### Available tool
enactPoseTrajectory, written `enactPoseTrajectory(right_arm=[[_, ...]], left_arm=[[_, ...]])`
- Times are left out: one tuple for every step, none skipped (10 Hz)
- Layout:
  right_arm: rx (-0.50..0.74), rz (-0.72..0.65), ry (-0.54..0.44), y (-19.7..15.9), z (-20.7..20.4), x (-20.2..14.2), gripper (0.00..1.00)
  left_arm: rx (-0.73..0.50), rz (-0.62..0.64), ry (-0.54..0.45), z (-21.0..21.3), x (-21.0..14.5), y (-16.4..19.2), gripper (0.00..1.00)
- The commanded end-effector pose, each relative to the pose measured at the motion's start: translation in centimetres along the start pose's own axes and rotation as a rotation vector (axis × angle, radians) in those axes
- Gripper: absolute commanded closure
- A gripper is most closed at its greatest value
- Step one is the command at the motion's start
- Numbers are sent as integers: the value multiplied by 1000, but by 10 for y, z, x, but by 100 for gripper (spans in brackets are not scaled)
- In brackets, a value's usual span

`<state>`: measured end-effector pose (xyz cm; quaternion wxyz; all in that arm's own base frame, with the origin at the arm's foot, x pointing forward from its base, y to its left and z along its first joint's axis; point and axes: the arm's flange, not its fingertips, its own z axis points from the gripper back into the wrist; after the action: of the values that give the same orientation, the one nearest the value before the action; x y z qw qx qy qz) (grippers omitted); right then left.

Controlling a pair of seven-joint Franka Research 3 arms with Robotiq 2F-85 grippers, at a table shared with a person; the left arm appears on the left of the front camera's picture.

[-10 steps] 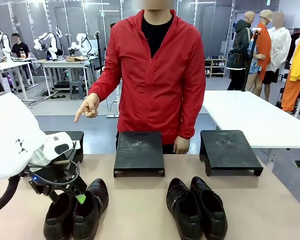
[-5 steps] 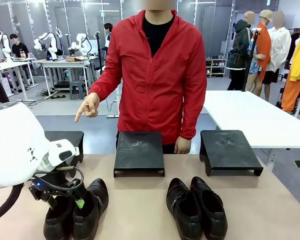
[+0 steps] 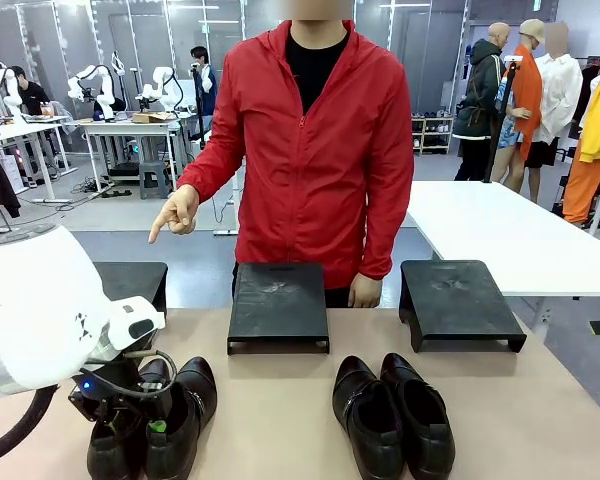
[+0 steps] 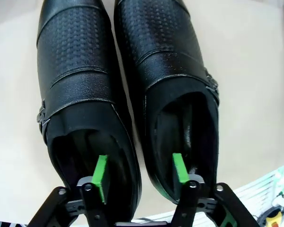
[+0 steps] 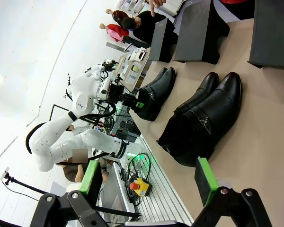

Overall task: Place the shoes on the stand as instructed by the person.
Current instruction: Pick up one pair of Shoes and place it on the Shoes Stand indicated by the person.

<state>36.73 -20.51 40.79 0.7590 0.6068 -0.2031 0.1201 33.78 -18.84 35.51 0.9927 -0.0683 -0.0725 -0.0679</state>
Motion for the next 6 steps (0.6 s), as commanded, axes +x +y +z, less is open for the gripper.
enactPoseTrajectory(right_arm=[[5, 5, -1, 2, 1, 1, 0], [5, 5, -1, 2, 1, 1, 0], [5, 5, -1, 2, 1, 1, 0], [5, 5, -1, 2, 1, 1, 0], [5, 5, -1, 2, 1, 1, 0], [5, 5, -1, 2, 1, 1, 0]], left_arm=[[-2, -6, -3, -16, -17, 8, 100], [2, -17, -21, -14, -18, 7, 100], [8, -19, -28, -12, -19, 8, 98], [2, -18, -30, -10, -20, 8, 100], [-12, -16, -14, -7, -21, 5, 100], [1, -28, -39, 2, -20, 0, 100]])
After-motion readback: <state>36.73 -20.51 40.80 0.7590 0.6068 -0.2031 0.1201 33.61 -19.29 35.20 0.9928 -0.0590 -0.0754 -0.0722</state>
